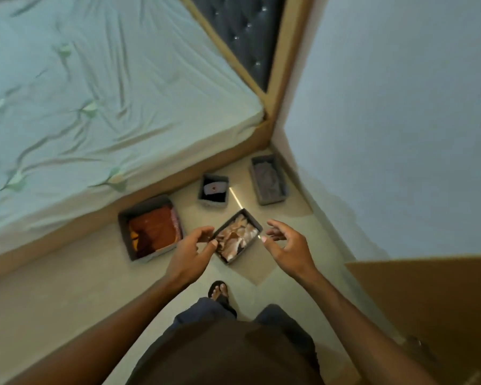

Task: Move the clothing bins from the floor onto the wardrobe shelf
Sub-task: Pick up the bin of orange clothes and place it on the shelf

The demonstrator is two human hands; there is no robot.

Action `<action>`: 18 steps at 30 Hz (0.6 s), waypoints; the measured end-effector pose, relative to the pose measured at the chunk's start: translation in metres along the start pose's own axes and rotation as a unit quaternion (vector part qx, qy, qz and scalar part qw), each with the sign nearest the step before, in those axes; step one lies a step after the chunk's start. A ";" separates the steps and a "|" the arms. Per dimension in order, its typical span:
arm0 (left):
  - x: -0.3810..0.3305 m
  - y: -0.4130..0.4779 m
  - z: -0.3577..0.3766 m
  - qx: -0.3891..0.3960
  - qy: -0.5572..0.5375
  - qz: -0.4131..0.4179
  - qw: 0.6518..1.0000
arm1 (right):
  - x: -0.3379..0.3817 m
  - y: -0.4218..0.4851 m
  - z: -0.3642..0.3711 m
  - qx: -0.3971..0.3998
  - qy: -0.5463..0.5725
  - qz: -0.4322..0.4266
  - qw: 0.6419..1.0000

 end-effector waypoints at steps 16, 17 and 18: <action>0.184 0.041 -0.155 -0.253 -0.089 -0.280 0.922 | 0.103 0.091 0.307 0.281 -0.153 -0.126 0.939; 0.205 0.048 -0.163 -0.254 -0.087 -0.294 0.917 | 0.102 0.096 0.332 0.287 -0.162 -0.121 0.936; 0.222 0.054 -0.169 -0.253 -0.084 -0.306 0.914 | 0.099 0.100 0.352 0.291 -0.174 -0.116 0.934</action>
Point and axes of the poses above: each hand's wrist, its own y-axis towards the middle knuckle, its own z-axis out of the palm, x = y × z, the point moved 8 cm from there along y, towards the middle knuckle, and after that the axes turned 14 degrees about -x, right-handed, at the moved point
